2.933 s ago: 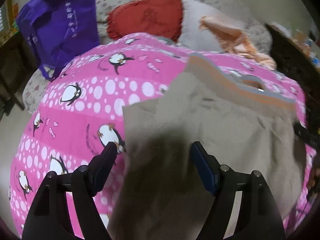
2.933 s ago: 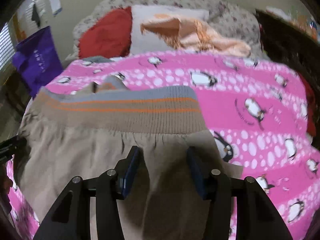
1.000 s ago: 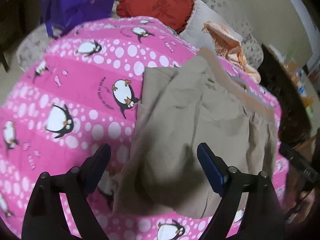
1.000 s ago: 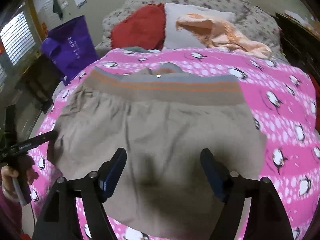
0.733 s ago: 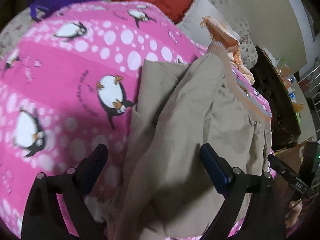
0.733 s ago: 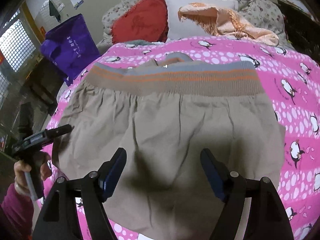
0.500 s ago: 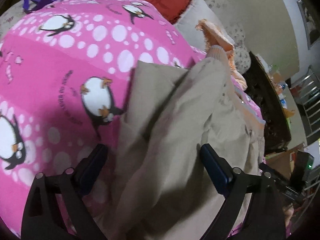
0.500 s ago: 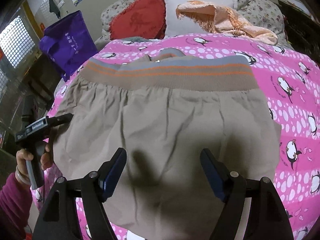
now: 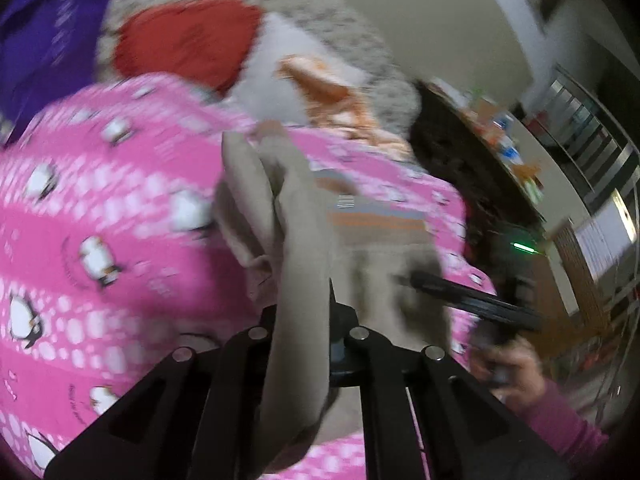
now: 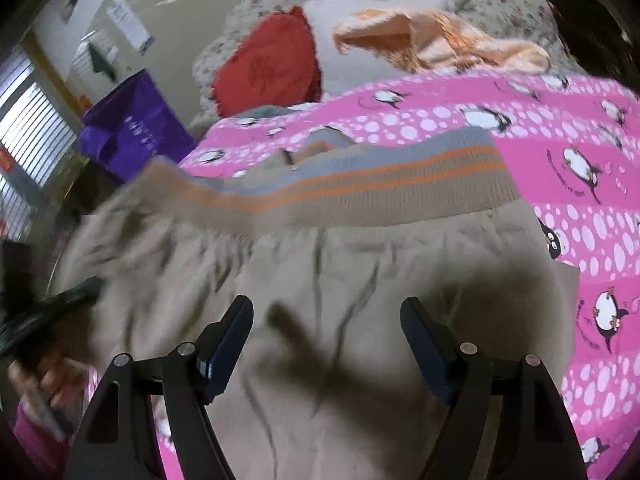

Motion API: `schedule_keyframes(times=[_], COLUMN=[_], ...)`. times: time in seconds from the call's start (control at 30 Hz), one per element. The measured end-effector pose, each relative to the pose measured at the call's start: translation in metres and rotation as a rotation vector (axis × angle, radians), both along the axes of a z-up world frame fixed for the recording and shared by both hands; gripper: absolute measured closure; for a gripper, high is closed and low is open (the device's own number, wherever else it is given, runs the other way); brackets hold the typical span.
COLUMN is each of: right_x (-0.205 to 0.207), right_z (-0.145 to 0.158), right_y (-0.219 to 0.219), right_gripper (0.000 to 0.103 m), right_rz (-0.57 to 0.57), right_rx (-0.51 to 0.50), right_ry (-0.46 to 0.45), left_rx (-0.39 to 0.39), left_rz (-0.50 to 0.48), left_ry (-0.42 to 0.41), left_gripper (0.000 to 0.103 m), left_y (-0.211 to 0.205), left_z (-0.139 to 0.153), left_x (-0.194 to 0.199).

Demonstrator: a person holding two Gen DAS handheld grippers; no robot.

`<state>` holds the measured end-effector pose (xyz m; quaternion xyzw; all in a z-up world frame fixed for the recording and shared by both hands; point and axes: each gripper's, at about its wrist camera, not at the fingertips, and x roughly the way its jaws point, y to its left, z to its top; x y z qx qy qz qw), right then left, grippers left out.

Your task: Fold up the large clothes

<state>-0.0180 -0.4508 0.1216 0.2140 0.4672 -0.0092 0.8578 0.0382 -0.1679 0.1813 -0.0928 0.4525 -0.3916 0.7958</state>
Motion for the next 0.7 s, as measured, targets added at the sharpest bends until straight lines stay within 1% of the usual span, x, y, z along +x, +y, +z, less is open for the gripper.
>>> schedule_keyframes(times=[0.03,0.13,0.17,0.2,0.23,0.27,0.3,0.33,0.4,0.43,0.47,0.5,0.53,0.57,0.6,0.63,0.67,0.7], right_x=[0.004,0.005,0.002,-0.002,-0.010,-0.018,-0.025,-0.035,-0.054,-0.063,-0.068,-0.073,-0.077,-0.081,-0.086,-0.090,-0.092,-0.094], right_z=[-0.005,-0.015,-0.016,-0.015,-0.015,-0.015,-0.015,-0.018,-0.026,-0.034,-0.040,-0.049,-0.055,-0.060,-0.065,-0.068,-0.068,-0.066], right_y=[-0.005,-0.022,-0.029,-0.035,-0.042,-0.052,-0.060,-0.072,-0.092,-0.102,-0.108,-0.115,-0.118,-0.121,-0.124,-0.126,-0.125,-0.123], right_gripper=[0.025,0.025,0.025,0.025,0.025,0.025,0.025,0.025,0.025,0.025,0.025,0.025,0.025,0.023,0.020,0.018,0.016,0.016], right_rz=[-0.018,-0.070,-0.086,-0.099,-0.122,-0.147,-0.167,-0.201,-0.277,-0.316,-0.329,-0.336,-0.342,-0.347,-0.355,-0.355,-0.348,-0.338], right_rx=[0.012,0.062,0.094,0.124,0.160,0.201,0.240,0.307,0.432,0.508,0.566,0.647,0.705,0.757,0.818,0.875,0.896,0.892], right_ry=[0.013,0.033,0.023,0.010,-0.008,-0.024,-0.036,-0.058,-0.102,-0.123,-0.131,-0.142,-0.155,-0.177,-0.207,-0.241,-0.262,-0.266], left_rx=[-0.001,-0.015,-0.012,-0.010,-0.002,-0.001,-0.006,-0.008,0.003,0.017,0.024,0.019,0.006,-0.020,-0.040,-0.048,-0.059,-0.068], left_rz=[-0.025,-0.118,-0.156,-0.176,-0.207,-0.221,-0.231,-0.241,-0.245,-0.238,-0.244,-0.250,-0.260,-0.279,-0.299,-0.308,-0.323,-0.347], left_ry=[-0.016,-0.054,-0.063,-0.068,-0.070,-0.057,-0.018,0.029,0.094,0.125,0.157,0.175,0.189,0.212,0.234,0.242,0.232,0.194], left_gripper=[0.096,0.096,0.096,0.096,0.096,0.096,0.096,0.097,0.096,0.095,0.093,0.084,0.064,0.053,0.034,0.031,0.031,0.031], left_y=[-0.009,-0.056,-0.077,-0.088,-0.111,-0.124,-0.138,-0.149,-0.165,-0.173,-0.180,-0.182,-0.184,-0.181,-0.176,-0.171,-0.165,-0.155], left_z=[0.009,0.032,0.037,0.037,0.034,0.027,0.015,0.001,-0.022,-0.037,-0.050,-0.057,-0.059,-0.059,-0.055,-0.050,-0.038,-0.021], left_x=[-0.006,-0.030,-0.039,-0.043,-0.050,-0.052,-0.053,-0.053,-0.054,-0.053,-0.054,-0.057,-0.060,-0.063,-0.068,-0.072,-0.078,-0.085])
